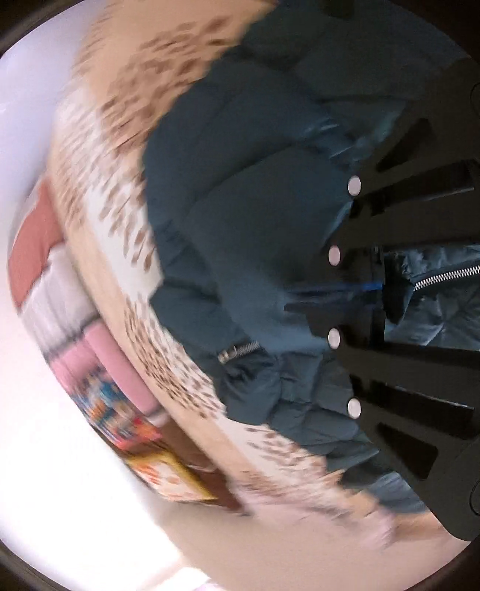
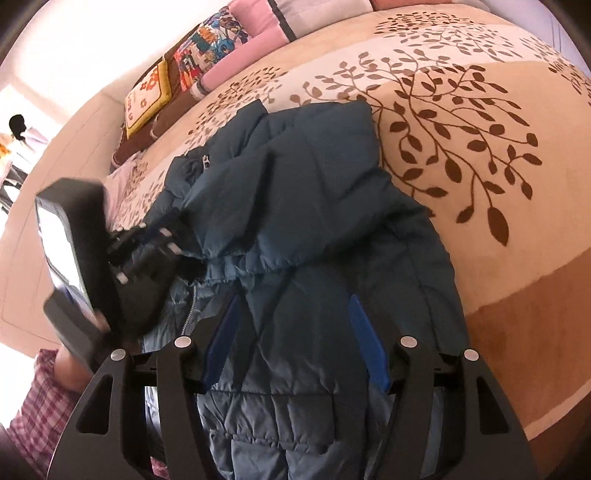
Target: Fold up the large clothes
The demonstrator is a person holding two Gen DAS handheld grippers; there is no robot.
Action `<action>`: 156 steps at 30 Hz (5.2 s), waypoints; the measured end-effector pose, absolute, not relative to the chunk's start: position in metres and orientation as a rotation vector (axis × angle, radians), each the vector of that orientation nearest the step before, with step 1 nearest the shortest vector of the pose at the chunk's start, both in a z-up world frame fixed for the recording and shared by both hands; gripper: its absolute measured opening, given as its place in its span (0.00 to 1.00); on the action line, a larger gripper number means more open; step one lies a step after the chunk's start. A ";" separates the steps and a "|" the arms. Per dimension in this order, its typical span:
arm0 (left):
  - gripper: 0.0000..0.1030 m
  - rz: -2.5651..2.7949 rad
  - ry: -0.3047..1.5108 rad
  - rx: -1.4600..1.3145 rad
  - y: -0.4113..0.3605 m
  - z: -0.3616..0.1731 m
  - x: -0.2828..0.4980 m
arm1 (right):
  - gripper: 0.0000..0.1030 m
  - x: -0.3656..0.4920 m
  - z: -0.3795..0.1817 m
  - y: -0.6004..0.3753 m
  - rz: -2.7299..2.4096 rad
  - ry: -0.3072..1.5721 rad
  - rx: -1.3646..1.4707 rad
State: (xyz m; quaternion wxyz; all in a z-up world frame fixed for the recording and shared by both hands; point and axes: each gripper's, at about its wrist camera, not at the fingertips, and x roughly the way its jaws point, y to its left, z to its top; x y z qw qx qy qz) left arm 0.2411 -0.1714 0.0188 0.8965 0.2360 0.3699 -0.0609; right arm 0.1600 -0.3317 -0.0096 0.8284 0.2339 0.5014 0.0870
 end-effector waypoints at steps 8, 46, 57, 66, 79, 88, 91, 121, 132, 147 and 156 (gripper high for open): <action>0.01 -0.049 0.790 0.159 -0.070 0.042 0.244 | 0.59 0.163 -0.012 -0.313 0.208 1.080 0.467; 0.02 0.038 0.857 -0.078 -0.009 0.009 0.227 | 0.62 0.152 -0.028 -0.307 0.231 1.129 0.487; 0.11 0.117 0.907 -0.255 0.053 -0.013 0.209 | 0.64 0.157 -0.012 -0.291 0.177 1.071 0.395; 0.68 0.281 0.849 -0.428 0.137 -0.004 0.168 | 0.64 0.158 0.007 -0.260 0.235 0.996 0.296; 0.72 0.528 0.748 -0.906 0.301 -0.048 0.149 | 0.64 0.186 0.037 -0.172 0.339 0.933 0.011; 0.73 0.643 0.727 -0.954 0.365 -0.072 0.174 | 0.64 0.209 0.012 -0.141 0.322 1.044 -0.034; 0.73 0.645 0.719 -1.011 0.387 -0.080 0.179 | 0.64 0.207 0.014 -0.137 0.322 1.033 -0.043; 0.02 0.080 0.375 -0.403 0.196 0.138 0.171 | 0.64 0.181 0.035 -0.218 0.225 0.949 0.165; 0.02 -0.329 0.675 -0.161 -0.021 0.067 0.217 | 0.64 0.163 0.021 -0.305 0.100 0.939 0.300; 0.65 -0.372 0.940 -0.229 -0.010 -0.007 0.166 | 0.64 0.168 0.006 -0.265 0.233 0.996 0.282; 0.66 -0.132 0.841 -0.327 0.083 0.006 0.105 | 0.77 0.170 0.030 -0.119 0.471 0.900 -0.011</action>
